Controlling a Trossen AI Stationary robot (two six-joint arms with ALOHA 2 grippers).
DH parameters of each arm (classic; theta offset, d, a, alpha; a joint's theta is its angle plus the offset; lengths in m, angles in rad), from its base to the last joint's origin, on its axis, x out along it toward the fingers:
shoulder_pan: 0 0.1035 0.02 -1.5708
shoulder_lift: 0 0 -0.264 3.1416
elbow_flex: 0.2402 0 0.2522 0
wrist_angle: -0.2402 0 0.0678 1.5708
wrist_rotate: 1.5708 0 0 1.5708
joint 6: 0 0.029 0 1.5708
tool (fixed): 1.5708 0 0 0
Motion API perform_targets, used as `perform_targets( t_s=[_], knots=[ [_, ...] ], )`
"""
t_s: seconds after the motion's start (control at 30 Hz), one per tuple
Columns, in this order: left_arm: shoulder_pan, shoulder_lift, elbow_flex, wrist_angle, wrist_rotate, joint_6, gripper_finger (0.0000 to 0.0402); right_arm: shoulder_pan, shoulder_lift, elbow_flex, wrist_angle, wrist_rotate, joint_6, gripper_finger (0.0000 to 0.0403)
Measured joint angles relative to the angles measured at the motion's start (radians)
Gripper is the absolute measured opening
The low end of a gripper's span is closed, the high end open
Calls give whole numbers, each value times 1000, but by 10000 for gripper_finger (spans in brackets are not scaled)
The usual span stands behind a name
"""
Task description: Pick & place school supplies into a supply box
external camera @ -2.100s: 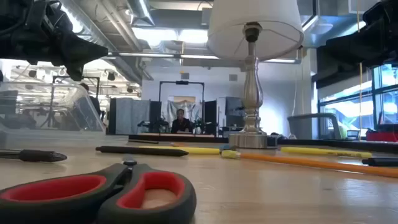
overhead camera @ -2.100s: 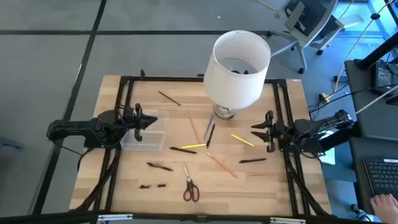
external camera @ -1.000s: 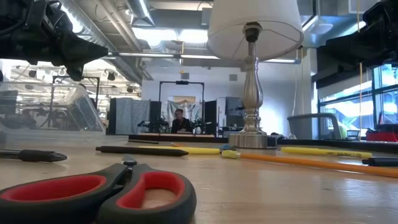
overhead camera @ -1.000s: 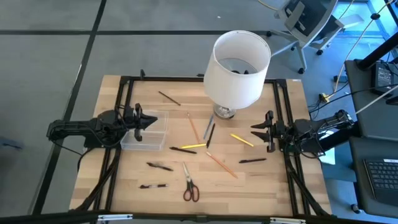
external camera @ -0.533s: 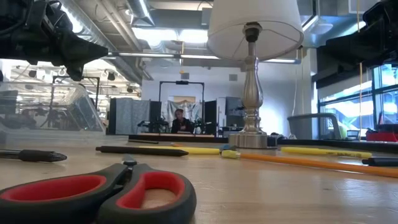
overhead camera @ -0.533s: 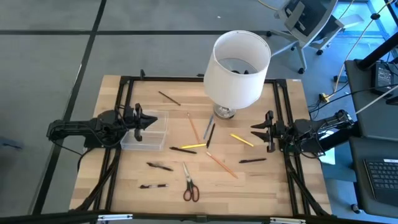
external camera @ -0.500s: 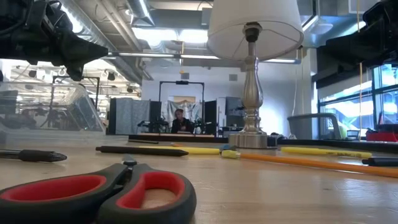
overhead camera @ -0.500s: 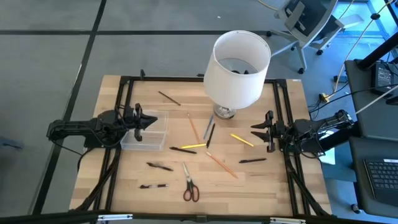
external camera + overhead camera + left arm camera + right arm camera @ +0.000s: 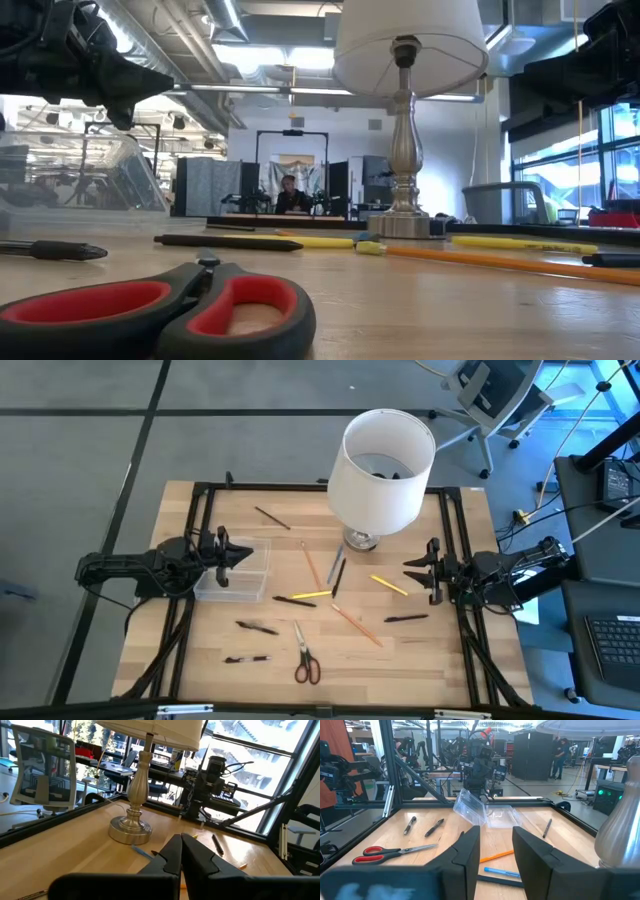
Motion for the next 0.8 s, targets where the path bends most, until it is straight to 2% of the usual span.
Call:
perform_targets(
  t_s=[0.27,0.5,0.8],
  knots=[
    [0,0,0,0,0,0,4,-1,0,0,1,0,42,119],
    [0,0,0,0,0,0,4,-1,0,0,1,0,-27,119],
    [0,0,0,0,-1,0,4,-1,0,0,1,0,35,119]
  ],
)
